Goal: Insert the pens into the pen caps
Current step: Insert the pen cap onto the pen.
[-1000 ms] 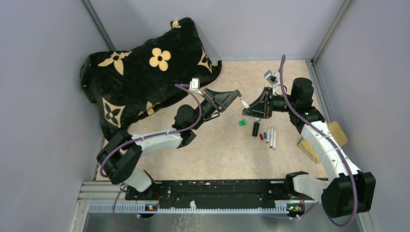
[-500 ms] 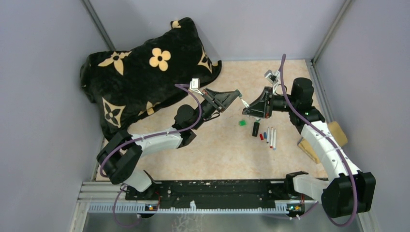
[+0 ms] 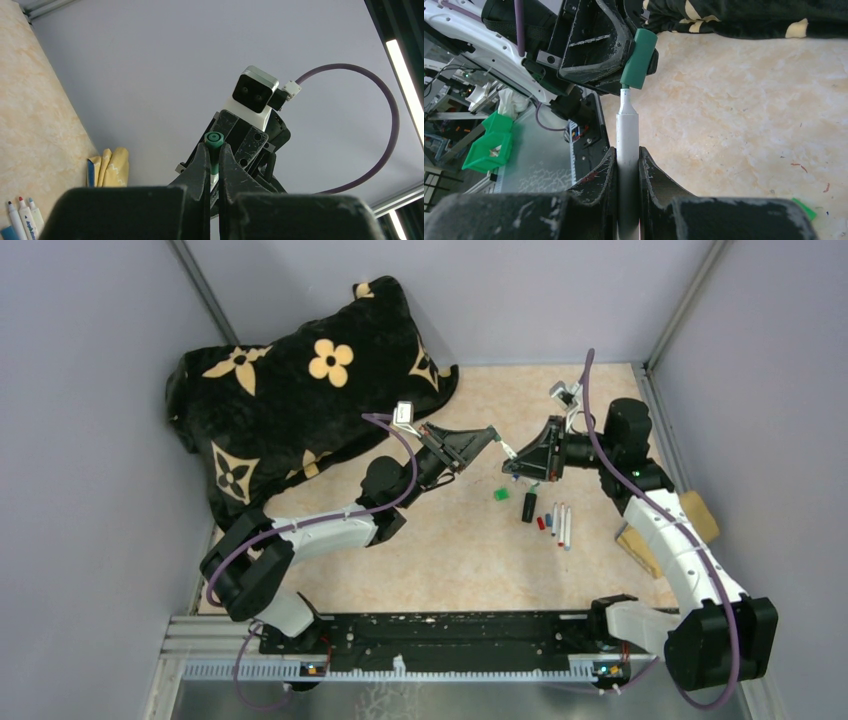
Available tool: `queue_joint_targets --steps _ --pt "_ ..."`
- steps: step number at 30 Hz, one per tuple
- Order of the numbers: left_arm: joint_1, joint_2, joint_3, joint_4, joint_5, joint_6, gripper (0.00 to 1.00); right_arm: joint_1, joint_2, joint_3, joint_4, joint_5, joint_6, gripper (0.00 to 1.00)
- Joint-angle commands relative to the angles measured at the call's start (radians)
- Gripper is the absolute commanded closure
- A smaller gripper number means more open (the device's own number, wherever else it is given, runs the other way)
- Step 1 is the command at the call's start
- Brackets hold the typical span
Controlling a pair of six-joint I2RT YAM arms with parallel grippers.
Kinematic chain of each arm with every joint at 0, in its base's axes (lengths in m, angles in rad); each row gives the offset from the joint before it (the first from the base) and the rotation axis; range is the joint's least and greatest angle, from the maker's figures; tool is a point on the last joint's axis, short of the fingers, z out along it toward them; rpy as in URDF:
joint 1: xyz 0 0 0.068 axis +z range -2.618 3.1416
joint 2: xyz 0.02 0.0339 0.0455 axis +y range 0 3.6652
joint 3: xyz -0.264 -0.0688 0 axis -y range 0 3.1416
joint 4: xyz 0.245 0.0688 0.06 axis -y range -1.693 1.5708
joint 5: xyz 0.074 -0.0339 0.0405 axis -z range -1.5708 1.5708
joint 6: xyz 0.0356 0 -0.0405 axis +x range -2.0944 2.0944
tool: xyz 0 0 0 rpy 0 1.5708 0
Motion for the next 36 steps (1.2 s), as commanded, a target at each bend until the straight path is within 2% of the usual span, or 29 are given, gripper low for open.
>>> queue_joint_targets --steps 1,9,21,31,36 --pt "-0.003 -0.022 0.002 0.005 0.009 0.015 1.00 -0.006 -0.014 0.049 0.021 0.007 0.014 1.00" --pt "-0.006 -0.019 0.015 -0.004 0.010 0.021 1.00 -0.006 -0.002 0.048 -0.003 0.043 -0.003 1.00" --pt "-0.055 -0.009 0.064 -0.116 0.023 0.108 1.00 -0.001 0.012 0.065 -0.016 0.068 -0.024 1.00" --pt "-0.151 -0.040 0.129 -0.327 -0.147 0.296 1.00 0.002 0.010 0.093 -0.073 0.193 -0.098 1.00" --pt "-0.186 -0.015 0.135 -0.313 -0.162 0.322 1.00 0.002 0.012 0.060 0.009 0.188 -0.084 1.00"
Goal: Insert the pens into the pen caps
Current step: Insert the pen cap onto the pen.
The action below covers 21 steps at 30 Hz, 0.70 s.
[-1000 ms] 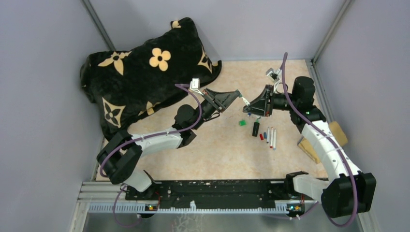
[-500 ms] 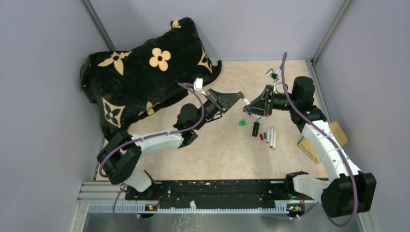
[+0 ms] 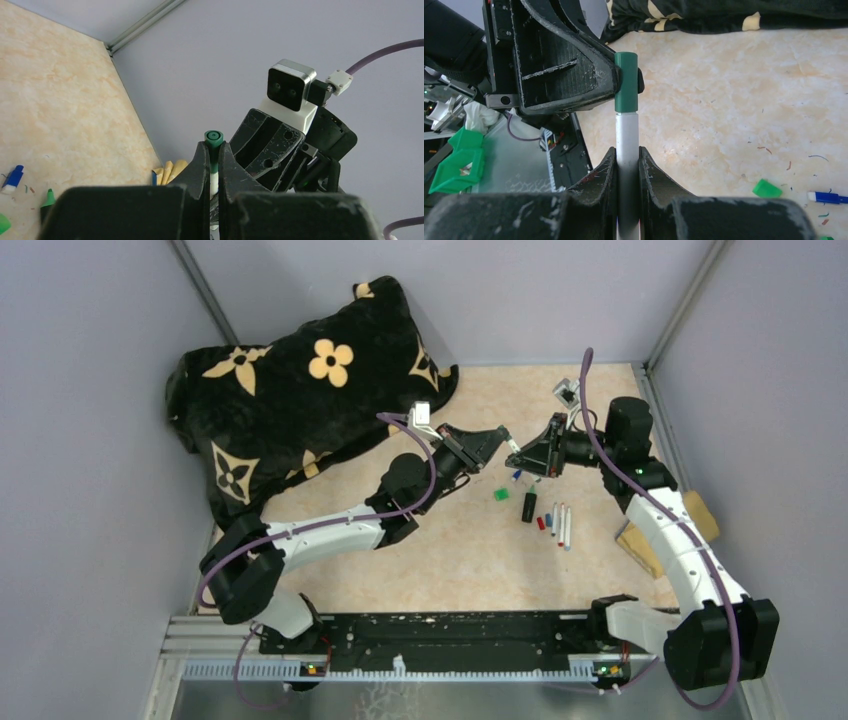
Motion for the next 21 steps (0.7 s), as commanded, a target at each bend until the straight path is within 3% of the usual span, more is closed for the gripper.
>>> queue_joint_targets --steps 1,7,16,21 --pt "-0.073 0.007 0.018 -0.037 0.071 0.051 1.00 0.002 0.009 0.010 0.142 0.038 -0.005 1.00" --pt "-0.078 -0.014 -0.007 0.039 0.115 0.080 0.99 0.000 -0.003 -0.105 0.435 -0.082 0.069 1.00" --pt "-0.079 -0.109 -0.051 0.018 0.085 0.144 0.85 -0.020 -0.015 -0.252 0.987 -0.199 0.371 1.00" --pt "-0.078 -0.144 -0.050 -0.029 0.071 0.183 0.74 -0.020 -0.028 -0.244 0.893 -0.205 0.319 1.00"
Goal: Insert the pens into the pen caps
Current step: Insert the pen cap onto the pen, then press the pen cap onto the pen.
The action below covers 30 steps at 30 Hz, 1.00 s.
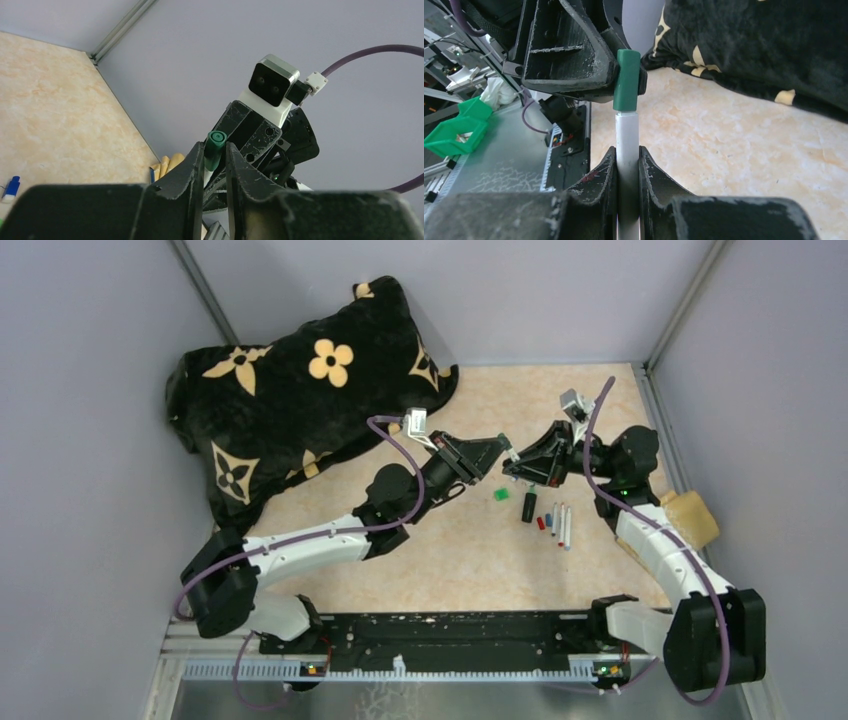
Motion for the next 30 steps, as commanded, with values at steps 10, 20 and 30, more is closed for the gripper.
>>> queue_joint_targets --steps 10,20,30 --pt "-0.026 -0.077 0.001 -0.104 0.063 0.114 0.57 -0.004 -0.029 0.030 -0.025 0.017 -0.025 1.00" --pt "-0.023 -0.218 -0.104 -0.135 -0.006 0.254 0.15 -0.009 -0.050 0.063 -0.202 -0.056 -0.128 1.00" --pt "0.163 -0.223 -0.096 -0.043 0.391 0.113 0.02 -0.009 -0.064 0.055 -0.240 -0.125 -0.143 1.00"
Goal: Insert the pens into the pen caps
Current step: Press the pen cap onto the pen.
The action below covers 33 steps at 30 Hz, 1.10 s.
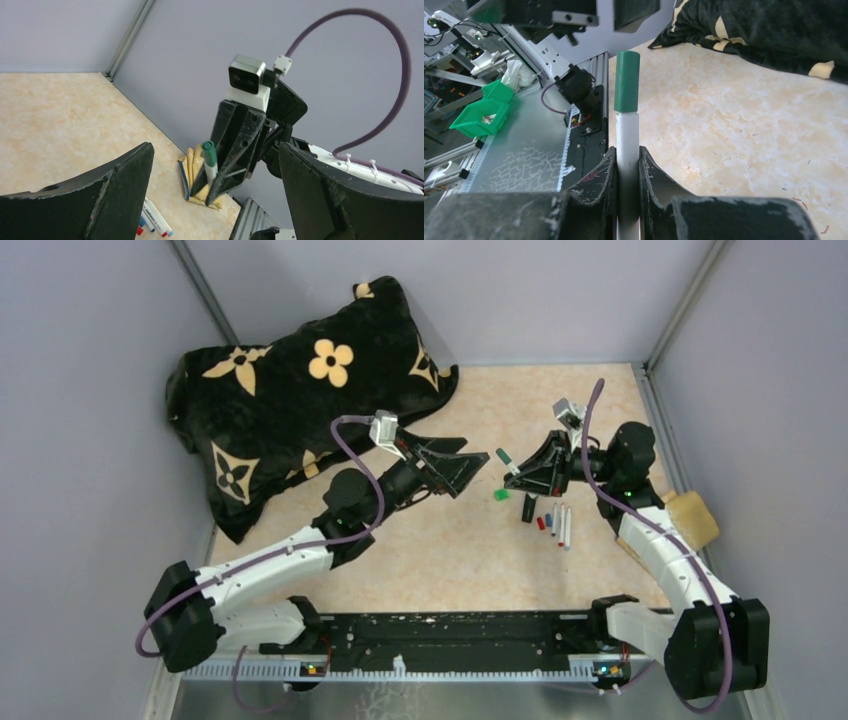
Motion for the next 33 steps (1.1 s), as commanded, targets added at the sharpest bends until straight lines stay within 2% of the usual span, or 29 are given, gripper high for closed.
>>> queue_joint_targets --steps 1,4,9,16,18,26,33 --pt "0.121 0.061 0.017 0.129 0.274 -0.166 0.02 -0.004 -0.028 0.037 -0.003 -0.043 -0.026 1.00" --pt "0.137 0.129 0.055 0.178 0.322 -0.193 0.03 -0.003 -0.029 0.033 -0.005 -0.046 -0.019 1.00" --pt "0.137 0.223 0.104 0.256 0.366 -0.221 0.13 0.008 -0.023 0.032 -0.003 -0.042 -0.014 1.00" --pt "0.137 0.344 0.155 0.359 0.436 -0.308 0.37 0.015 -0.015 0.030 -0.007 -0.026 -0.009 1.00" --pt "0.135 0.360 0.164 0.364 0.440 -0.317 0.42 0.017 -0.015 0.031 -0.008 -0.023 -0.008 1.00" --pt "0.121 0.372 0.180 0.332 0.429 -0.298 0.52 0.021 -0.008 0.033 -0.011 -0.006 -0.004 1.00" --pt "0.099 0.382 0.184 0.306 0.412 -0.286 0.56 0.020 -0.006 0.035 -0.013 0.002 0.001 1.00"
